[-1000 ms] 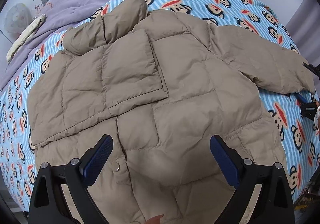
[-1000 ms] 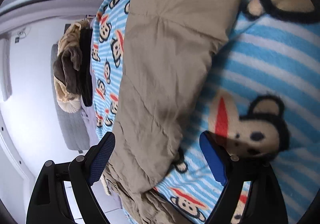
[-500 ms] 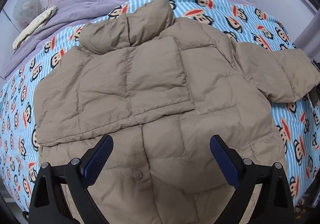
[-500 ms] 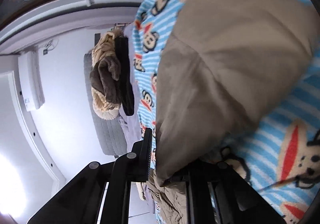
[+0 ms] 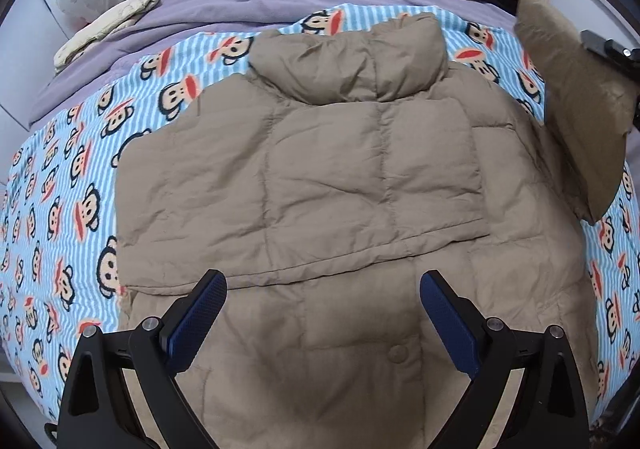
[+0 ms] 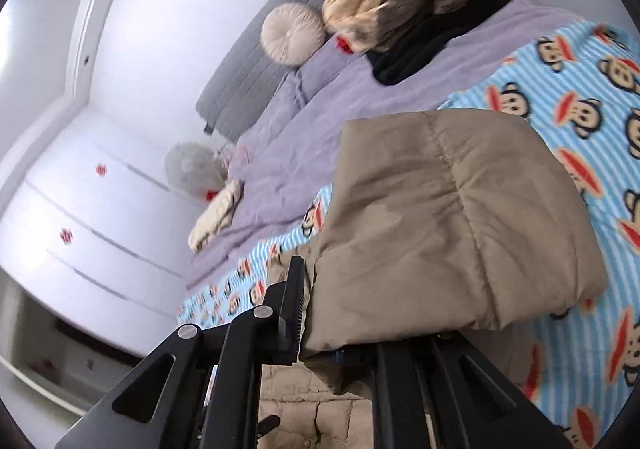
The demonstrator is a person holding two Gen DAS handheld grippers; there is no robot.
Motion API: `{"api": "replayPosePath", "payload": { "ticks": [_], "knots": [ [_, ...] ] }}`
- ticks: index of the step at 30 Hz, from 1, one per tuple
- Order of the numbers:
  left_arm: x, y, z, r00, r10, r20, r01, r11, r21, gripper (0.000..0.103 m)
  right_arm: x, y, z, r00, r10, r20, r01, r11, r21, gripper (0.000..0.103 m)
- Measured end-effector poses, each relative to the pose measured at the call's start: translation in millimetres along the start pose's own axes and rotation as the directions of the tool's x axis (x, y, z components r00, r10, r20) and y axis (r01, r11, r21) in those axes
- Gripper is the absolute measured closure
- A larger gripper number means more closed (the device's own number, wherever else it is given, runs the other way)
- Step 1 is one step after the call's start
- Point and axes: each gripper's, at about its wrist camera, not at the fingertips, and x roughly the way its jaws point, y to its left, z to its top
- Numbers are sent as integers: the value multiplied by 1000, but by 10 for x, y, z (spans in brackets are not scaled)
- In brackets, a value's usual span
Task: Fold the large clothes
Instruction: 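Fold the held sleeve across the jacket front with the right tool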
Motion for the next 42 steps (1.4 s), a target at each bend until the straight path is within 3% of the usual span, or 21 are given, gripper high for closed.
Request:
{"api": "replayPosePath", "payload": {
  "ticks": [3, 7, 14, 16, 17, 18, 21, 25, 26, 28, 30, 34, 38, 41, 42],
  "knots": [
    [58, 197, 2, 1000, 20, -11, -21, 999, -28, 5, 559, 275, -277, 992, -55, -111, 48, 996, -70, 90],
    [129, 392, -1, 1000, 21, -14, -22, 998, -57, 5, 1161, 230, -654, 966, -117, -232, 112, 993, -32, 90],
    [226, 490, -2, 1000, 0, -11, -1, 998, -64, 5, 1385, -90, -864, 922, -246, -297, 253, 967, -16, 88],
    [243, 516, 16, 1000, -15, -9, 14, 997, -71, 5, 1295, -77, -841, 926, -234, -297, 248, 969, 8, 61],
    [253, 537, 29, 1000, -21, -8, 20, 997, -77, 5, 1220, -52, -823, 933, -209, -292, 227, 974, 29, 27],
    [258, 556, 42, 1000, -26, -9, 25, 996, -88, 5, 1101, 15, -809, 940, -194, -281, 214, 976, 42, 15],
    [275, 647, 98, 998, -58, 0, 57, 989, -138, 5, 789, -23, -773, 964, -143, -226, 173, 978, 120, 15],
    [274, 717, 165, 996, -90, 21, 92, 983, -157, 5, 495, -449, -725, 985, -104, -135, 148, 918, 368, 18],
    [264, 729, 176, 994, -102, 29, 105, 982, -154, 5, 466, -531, -699, 988, -100, -116, 139, 902, 409, 26],
    [237, 761, 188, 990, -133, 43, 138, 979, -153, 5, 435, -635, -625, 991, -109, -76, 132, 874, 467, 51],
    [215, 821, 194, 982, -178, 57, 185, 969, -161, 5, 433, -642, -547, 991, -123, -46, 130, 873, 470, 87],
    [146, 996, 210, 952, -288, 103, 304, 928, -214, 5, 584, -222, -352, 993, -108, -45, 116, 951, 288, 89],
    [52, 1207, 279, 902, -391, 184, 430, 857, -283, 5, 949, 466, -430, 987, -82, -142, 86, 996, 21, 89],
    [33, 1292, 346, 866, -452, 213, 498, 811, -306, 5, 1287, 845, -752, 953, -107, -283, 73, 989, -130, 88],
    [40, 1294, 363, 856, -471, 212, 516, 801, -305, 5, 1390, 926, -885, 936, -140, -323, 86, 981, -175, 80]
  ]
}}
